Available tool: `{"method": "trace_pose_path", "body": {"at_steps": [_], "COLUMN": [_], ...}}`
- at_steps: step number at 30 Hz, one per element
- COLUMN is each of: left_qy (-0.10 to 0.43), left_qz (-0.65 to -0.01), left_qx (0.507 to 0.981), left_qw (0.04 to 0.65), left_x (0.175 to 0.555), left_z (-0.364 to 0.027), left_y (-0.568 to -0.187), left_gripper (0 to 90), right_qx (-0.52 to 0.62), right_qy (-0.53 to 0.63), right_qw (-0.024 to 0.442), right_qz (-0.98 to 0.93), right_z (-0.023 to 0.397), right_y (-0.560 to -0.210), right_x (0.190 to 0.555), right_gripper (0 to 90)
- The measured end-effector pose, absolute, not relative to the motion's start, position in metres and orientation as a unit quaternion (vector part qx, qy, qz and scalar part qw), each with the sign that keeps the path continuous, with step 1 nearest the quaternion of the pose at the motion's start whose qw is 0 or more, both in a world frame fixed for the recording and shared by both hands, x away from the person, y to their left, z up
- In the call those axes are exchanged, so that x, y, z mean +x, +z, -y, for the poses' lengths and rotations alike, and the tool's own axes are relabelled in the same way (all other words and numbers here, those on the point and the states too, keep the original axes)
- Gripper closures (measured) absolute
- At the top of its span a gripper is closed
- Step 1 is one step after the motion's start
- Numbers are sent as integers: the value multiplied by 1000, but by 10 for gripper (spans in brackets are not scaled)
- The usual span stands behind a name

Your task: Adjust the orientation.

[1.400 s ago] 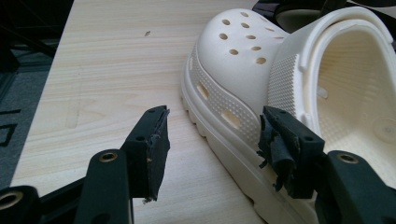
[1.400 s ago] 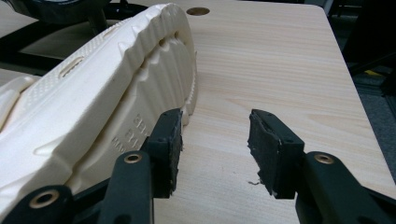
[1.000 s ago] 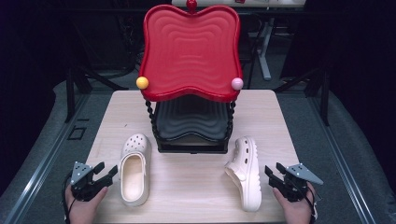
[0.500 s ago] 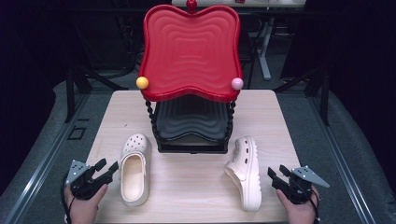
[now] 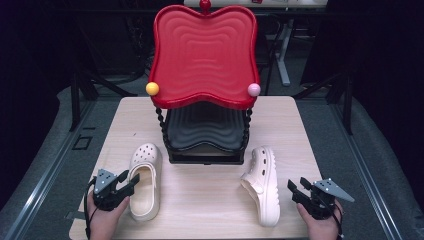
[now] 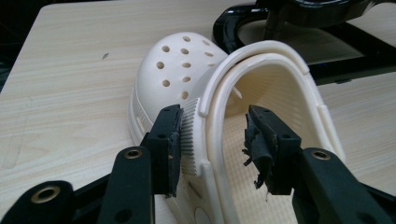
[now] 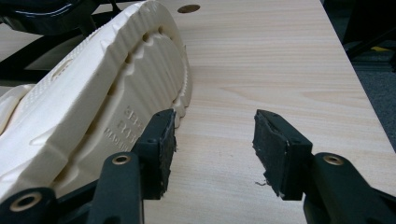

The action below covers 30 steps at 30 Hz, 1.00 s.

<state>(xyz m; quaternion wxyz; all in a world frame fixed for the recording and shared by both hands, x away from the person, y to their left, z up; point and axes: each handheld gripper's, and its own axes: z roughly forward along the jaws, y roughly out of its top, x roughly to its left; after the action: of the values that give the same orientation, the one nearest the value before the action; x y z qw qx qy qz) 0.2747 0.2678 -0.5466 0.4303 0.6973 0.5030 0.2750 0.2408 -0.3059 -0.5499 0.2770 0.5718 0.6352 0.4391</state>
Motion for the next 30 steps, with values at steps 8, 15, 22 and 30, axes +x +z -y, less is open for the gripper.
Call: {"method": "trace_pose_path", "body": {"at_steps": [8,15,22,30], "left_qy": [296,292,284,279], "left_qz": [-512,-512,-507,-507], "left_qx": [700,707,714,715], "left_qw": [399,390,390,392], "left_x": [279,276,264,260], "left_z": [-265,-264,-266,-268], "left_y": [-548,-544,-541,-542], "left_gripper": [684,730,732,731], "right_qx": [571,571,512,430], "right_qy": [439,437,449,416], "right_qw": [286,286,302,315], "right_qz": [-632,-634,-668,-737], "right_z": [306,302,267,222], "right_y": [-548,-545,-517,-512], "right_x": [238,237,230,229], "right_gripper": [483,520,686,792]}}
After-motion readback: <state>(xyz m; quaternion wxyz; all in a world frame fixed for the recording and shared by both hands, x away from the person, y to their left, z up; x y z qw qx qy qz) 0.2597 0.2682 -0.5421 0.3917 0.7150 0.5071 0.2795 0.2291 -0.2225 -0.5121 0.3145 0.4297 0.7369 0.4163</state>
